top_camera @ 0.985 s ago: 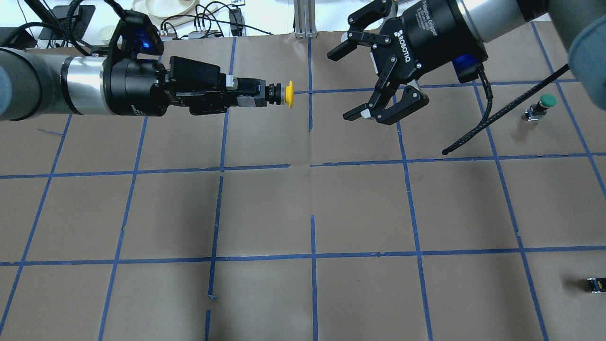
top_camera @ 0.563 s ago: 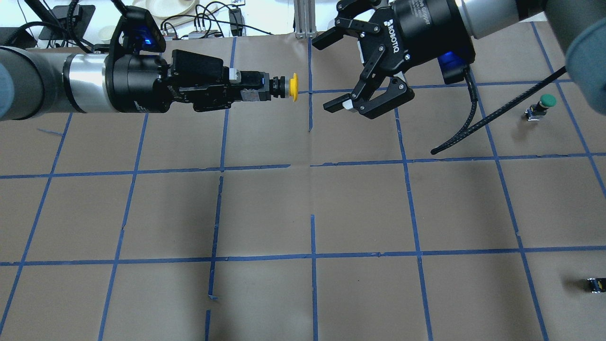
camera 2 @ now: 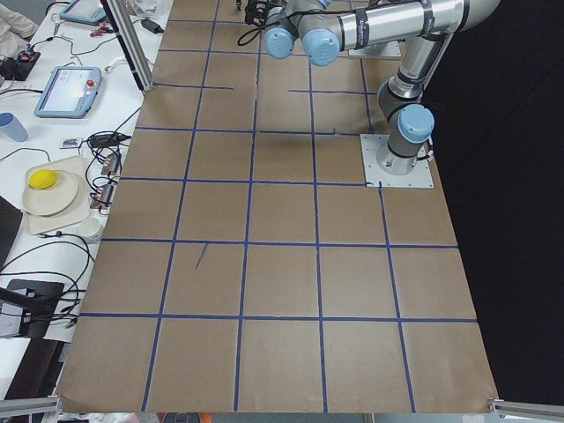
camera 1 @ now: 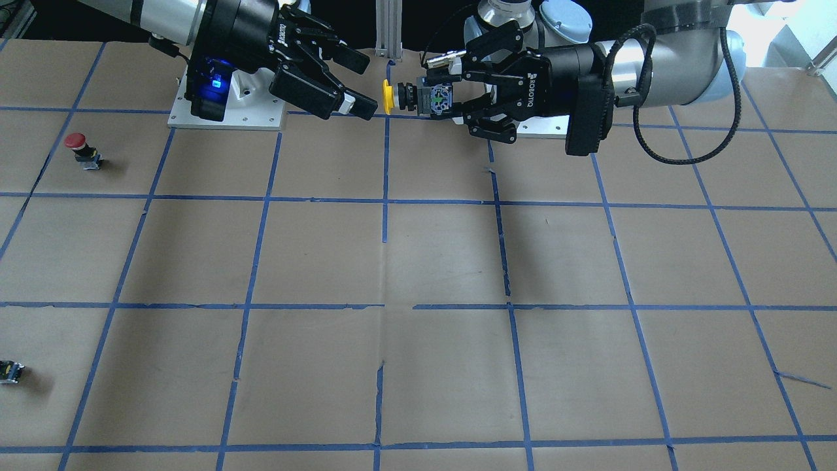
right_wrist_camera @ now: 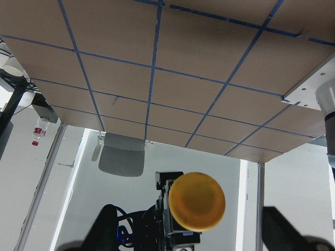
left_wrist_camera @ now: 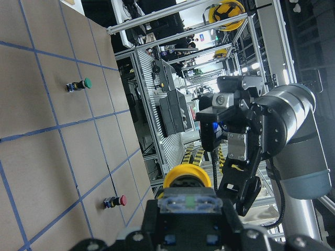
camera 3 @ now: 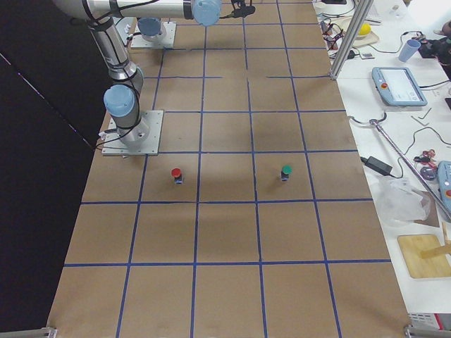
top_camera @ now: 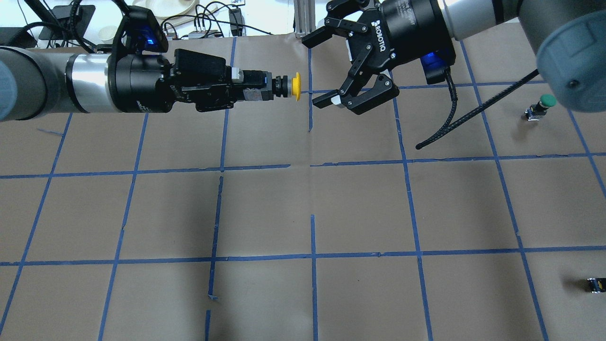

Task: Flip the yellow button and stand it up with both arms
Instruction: 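Bring the open right gripper to the yellow cap held by the left gripper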

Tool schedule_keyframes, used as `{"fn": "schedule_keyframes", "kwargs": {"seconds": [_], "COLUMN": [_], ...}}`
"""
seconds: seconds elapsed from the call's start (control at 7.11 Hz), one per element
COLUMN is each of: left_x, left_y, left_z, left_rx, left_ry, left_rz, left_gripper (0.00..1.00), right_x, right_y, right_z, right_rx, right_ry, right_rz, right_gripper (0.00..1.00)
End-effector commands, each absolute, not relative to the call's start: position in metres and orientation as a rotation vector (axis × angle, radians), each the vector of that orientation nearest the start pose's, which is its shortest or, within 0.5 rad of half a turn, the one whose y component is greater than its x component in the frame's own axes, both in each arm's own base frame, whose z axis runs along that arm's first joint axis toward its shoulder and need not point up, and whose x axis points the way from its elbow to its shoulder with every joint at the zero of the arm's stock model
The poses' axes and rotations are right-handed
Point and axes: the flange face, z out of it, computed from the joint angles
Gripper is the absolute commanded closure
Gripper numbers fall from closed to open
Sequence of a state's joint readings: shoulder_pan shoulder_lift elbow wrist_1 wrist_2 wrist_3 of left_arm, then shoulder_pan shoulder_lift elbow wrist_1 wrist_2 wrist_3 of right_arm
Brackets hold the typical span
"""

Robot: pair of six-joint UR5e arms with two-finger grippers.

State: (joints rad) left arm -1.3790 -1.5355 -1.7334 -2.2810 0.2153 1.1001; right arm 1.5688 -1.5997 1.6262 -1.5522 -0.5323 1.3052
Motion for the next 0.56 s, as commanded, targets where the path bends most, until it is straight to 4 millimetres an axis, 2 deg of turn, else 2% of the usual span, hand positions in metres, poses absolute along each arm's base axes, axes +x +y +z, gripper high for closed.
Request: {"fn": "schedule_keyframes", "kwargs": {"seconds": [0.0, 0.28, 0.42], "left_x": [-0.1455, -0.1454, -0.1455], "left_y": [-0.4607, -0.4611, -0.4607], "left_z": [0.4498, 0.4492, 0.4498], "left_rx": [-0.19, -0.188, -0.19], "left_ry": [-1.708, -1.708, -1.708], "left_rz": [0.21, 0.209, 0.21], "left_gripper": [0.87, 0.86, 0.86], "right_x": [0.2294, 0.2344, 0.2345], "right_y": [-0.4816, -0.4804, -0.482], "right_z": [0.5121, 0.5129, 0.5111], "right_rx": [1.356, 1.358, 1.365], "right_ry": [1.742, 1.716, 1.713], "right_rz": [0.846, 0.876, 0.884], "right_gripper": [0.02, 0.03, 0.11]}}
